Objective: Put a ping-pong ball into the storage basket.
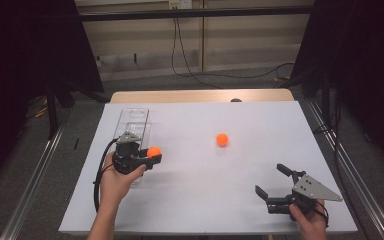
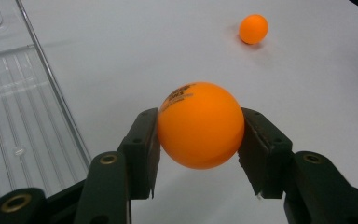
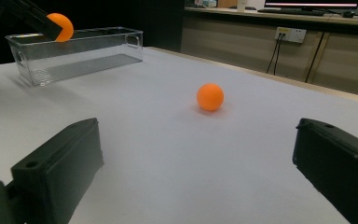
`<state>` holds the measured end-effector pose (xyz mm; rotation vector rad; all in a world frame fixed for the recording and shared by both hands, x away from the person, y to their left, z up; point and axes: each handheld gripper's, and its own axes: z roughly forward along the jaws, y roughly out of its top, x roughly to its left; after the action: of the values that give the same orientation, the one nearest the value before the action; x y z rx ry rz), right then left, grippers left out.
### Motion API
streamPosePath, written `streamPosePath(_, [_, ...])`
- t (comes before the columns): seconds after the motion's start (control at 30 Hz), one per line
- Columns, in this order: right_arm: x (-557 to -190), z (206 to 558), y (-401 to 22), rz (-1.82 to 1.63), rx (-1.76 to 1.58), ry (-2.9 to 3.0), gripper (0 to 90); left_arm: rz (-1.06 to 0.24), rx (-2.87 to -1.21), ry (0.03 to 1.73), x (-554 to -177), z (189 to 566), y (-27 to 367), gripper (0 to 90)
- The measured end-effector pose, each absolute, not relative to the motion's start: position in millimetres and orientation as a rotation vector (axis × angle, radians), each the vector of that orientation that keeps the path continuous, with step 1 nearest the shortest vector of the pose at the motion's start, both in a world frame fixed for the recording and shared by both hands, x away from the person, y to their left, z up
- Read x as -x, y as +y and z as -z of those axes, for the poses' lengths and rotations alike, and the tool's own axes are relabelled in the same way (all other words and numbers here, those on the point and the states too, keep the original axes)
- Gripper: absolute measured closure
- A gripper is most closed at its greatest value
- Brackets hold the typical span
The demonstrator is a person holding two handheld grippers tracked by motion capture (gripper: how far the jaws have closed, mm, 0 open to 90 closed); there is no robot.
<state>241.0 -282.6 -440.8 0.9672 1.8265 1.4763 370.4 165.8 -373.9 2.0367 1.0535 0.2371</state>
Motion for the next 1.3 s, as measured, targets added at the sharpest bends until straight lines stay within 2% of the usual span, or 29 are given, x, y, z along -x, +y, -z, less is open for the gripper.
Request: streamPosePath(1.3, [-241, 441, -283, -1.476, -0.972, 1.835, 0.9, -0.299, -2.013, 1.101, -373, 370, 185, 50.9])
